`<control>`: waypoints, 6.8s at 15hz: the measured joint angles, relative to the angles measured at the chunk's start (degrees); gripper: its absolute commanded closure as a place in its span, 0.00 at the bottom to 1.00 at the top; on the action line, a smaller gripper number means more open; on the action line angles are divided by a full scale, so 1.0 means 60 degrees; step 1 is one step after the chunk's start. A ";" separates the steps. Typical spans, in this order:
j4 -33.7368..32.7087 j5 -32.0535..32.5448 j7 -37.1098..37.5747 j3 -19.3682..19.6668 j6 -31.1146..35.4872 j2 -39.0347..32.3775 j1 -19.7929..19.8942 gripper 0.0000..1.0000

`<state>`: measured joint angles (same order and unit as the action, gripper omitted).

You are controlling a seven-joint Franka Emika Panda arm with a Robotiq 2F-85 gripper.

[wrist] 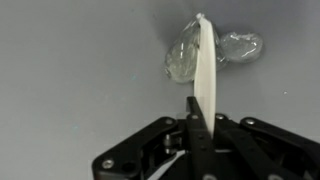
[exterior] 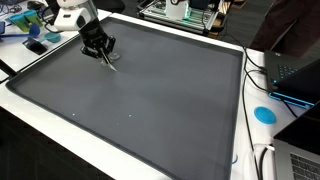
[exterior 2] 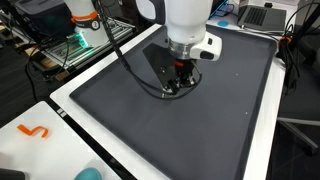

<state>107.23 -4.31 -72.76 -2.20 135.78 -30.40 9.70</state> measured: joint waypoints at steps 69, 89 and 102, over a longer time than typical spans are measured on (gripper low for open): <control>0.1386 0.0700 0.1958 0.0787 0.0604 0.2000 0.0738 0.99; 0.1437 0.0196 0.5106 0.0633 0.1006 0.2667 0.0142 0.99; 0.1407 0.0758 0.6005 0.0615 0.1070 0.2679 -0.0260 0.99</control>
<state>115.67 0.23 -36.73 1.50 142.20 -14.33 8.14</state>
